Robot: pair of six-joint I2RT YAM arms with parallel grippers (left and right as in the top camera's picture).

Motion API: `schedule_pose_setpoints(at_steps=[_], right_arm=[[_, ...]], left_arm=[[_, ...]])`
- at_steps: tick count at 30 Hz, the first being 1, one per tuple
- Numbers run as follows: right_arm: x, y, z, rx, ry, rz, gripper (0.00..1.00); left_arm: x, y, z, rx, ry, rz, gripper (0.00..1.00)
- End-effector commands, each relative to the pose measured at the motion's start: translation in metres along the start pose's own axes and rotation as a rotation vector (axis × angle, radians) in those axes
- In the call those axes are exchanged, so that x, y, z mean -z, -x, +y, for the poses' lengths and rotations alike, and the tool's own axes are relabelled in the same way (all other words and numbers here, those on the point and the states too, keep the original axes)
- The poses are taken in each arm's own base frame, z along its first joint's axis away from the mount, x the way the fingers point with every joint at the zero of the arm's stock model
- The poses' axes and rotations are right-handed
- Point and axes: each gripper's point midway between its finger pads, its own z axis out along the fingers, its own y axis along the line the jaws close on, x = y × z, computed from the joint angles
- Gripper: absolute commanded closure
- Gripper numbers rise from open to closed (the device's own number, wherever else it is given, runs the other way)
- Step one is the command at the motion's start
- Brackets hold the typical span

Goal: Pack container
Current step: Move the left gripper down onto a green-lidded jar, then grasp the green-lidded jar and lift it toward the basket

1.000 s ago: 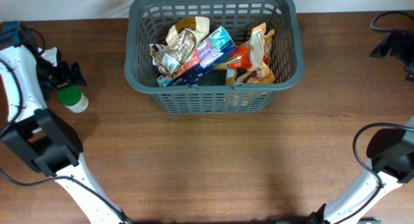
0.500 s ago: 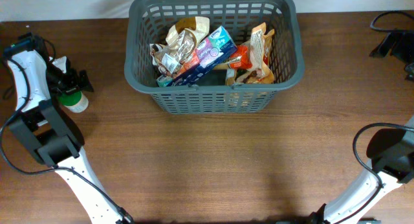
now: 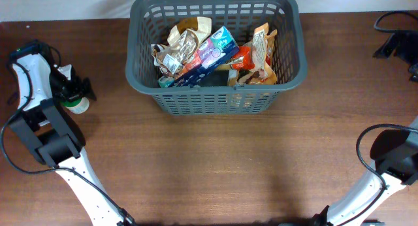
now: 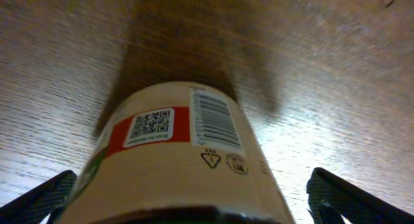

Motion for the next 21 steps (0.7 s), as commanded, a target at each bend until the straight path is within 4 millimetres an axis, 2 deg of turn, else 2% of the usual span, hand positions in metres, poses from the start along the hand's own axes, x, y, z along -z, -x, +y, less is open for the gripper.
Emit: schedule_pose_setpoints(at_steps=[1,3,4,8,10,16,21], right_arm=[[-0.0011,-0.0013,0.0004,-0.009,0.007,0.009,0.01],[-0.0011,-0.0013,0.0004,-0.009,0.008,0.009,0.01],[-0.0011,-0.0013,0.0004,-0.009,0.008,0.009,0.01],[-0.0011,-0.0013,0.0004,-0.009,0.008,0.009,0.01],[-0.0011,-0.0013,0.0004,-0.009,0.008,0.009,0.01],[-0.0011,-0.0013,0.0004,-0.009,0.008,0.009,0.01],[-0.0011,-0.0013,0.0004,-0.009,0.008,0.009,0.01]], left_arm=[[-0.0073,-0.0041,0.0088,0.015,0.024,0.023,0.09],[-0.0071,-0.0046,0.0120,0.015,0.042,0.025,0.11],[-0.0069,-0.0052,0.0154,0.016,0.060,0.028,0.16],[-0.0068,-0.0058,0.0178,0.015,0.076,0.031,0.17],[-0.0068,-0.0058,0.0178,0.015,0.076,0.031,0.21],[-0.0068,-0.0048,0.0178,0.015,0.076,0.027,0.48],[-0.0064,-0.0016,0.0141,0.014,0.054,0.013,0.65]])
